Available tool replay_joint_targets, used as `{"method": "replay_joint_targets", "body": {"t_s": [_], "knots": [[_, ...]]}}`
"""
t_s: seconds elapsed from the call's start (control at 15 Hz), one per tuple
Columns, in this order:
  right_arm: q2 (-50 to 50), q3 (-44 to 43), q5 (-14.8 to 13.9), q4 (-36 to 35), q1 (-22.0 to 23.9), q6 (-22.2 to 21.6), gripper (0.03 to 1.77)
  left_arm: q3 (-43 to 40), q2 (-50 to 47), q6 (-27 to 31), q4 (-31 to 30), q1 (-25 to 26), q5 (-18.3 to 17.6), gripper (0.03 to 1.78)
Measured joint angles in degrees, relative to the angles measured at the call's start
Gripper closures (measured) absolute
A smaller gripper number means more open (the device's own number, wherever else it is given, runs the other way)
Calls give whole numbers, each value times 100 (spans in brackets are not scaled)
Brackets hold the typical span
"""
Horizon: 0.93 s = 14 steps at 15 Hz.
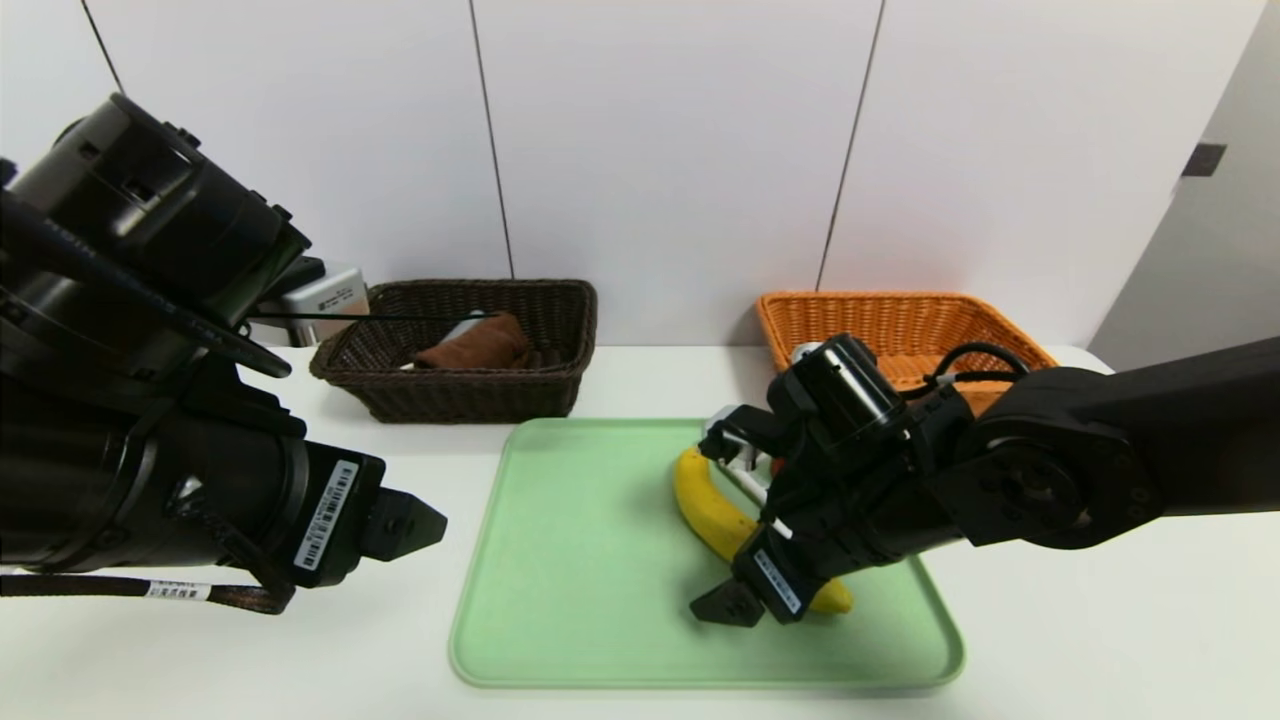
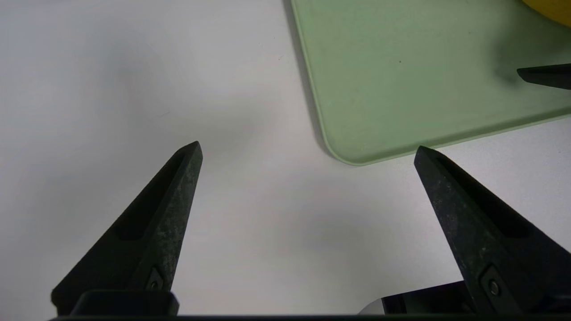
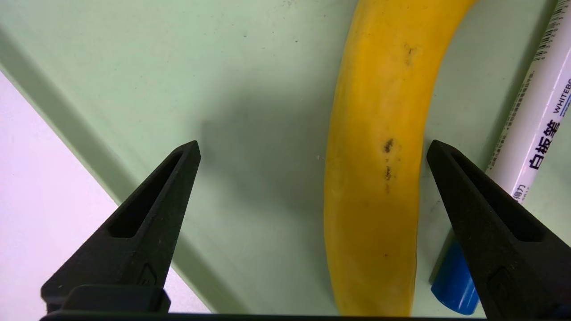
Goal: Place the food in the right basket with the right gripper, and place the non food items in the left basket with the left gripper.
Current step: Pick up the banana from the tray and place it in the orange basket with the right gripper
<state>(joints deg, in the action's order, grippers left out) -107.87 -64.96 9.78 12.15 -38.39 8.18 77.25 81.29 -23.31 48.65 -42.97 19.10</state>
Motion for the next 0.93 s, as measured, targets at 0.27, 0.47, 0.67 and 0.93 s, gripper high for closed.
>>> {"method": "replay_joint_targets", "body": {"t_s": [0.27,0.47,0.67,0.93], "knots": [[-4,5,-9,0,0,5,5,1,-11,0,0,0,2,12],[-15,9,-11,-2,5,2,59,1,-15,-1,2,0,2,12],[-26,27,-166,-9,0,9,95,-2,-17,-1,2,0,5,12],[-6,50,-221,-4,-22,20,130,-7,-30,-1,2,0,2,12]]}}
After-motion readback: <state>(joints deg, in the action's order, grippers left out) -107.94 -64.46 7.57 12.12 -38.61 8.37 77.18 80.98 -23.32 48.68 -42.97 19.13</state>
